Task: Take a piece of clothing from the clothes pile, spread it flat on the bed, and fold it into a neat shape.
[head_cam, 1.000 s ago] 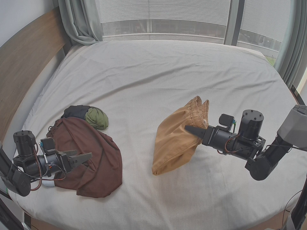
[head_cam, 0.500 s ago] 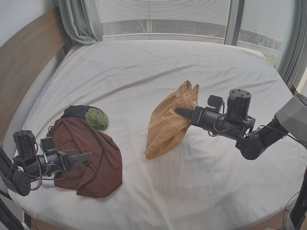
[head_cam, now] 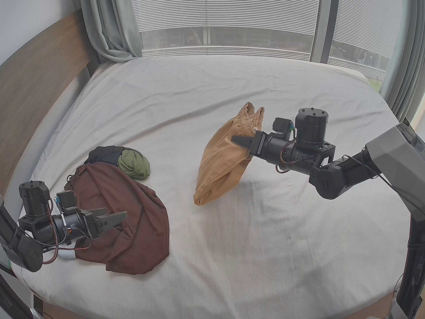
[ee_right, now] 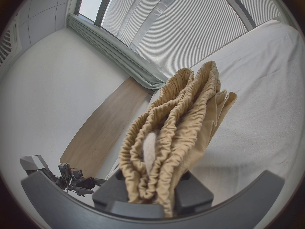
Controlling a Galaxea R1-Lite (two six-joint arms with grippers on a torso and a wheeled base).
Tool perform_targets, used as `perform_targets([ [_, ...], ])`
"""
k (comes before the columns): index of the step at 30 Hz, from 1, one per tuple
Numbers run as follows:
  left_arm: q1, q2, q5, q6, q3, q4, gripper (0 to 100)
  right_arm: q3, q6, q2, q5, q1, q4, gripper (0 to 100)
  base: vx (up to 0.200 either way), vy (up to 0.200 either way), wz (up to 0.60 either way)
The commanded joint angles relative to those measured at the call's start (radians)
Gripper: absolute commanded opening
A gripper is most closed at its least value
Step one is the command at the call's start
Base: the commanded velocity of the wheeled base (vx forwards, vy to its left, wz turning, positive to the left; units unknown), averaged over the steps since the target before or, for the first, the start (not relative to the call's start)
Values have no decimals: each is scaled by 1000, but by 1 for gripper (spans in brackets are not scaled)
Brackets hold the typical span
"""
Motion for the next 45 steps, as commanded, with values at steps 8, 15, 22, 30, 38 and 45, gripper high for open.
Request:
perform_targets([
  [8, 5, 4, -5, -1, -1, 0, 100, -247, -1, 119, -1, -10, 140, 0, 0, 0, 0],
  [15, 11, 4, -6, -1, -1, 0, 100, -316, -2, 128, -1, -9, 183, 0, 0, 0, 0],
  [22, 13, 4, -6, -3, -6, 0, 100, -400, -2, 182, -1, -7, 196, 0, 0, 0, 0],
  [30, 24, 4, -6, -1, -9, 0, 100, -549, 1, 301, -8, -9, 227, 0, 0, 0, 0],
  [38, 24, 7, -9, -1, -9, 0, 100, -589, -1, 409, -13, -47, 229, 0, 0, 0, 0],
  [45, 24, 12, -12, -1, -7, 0, 100, -420, -30, 396, -51, -111, 186, 0, 0, 0, 0],
])
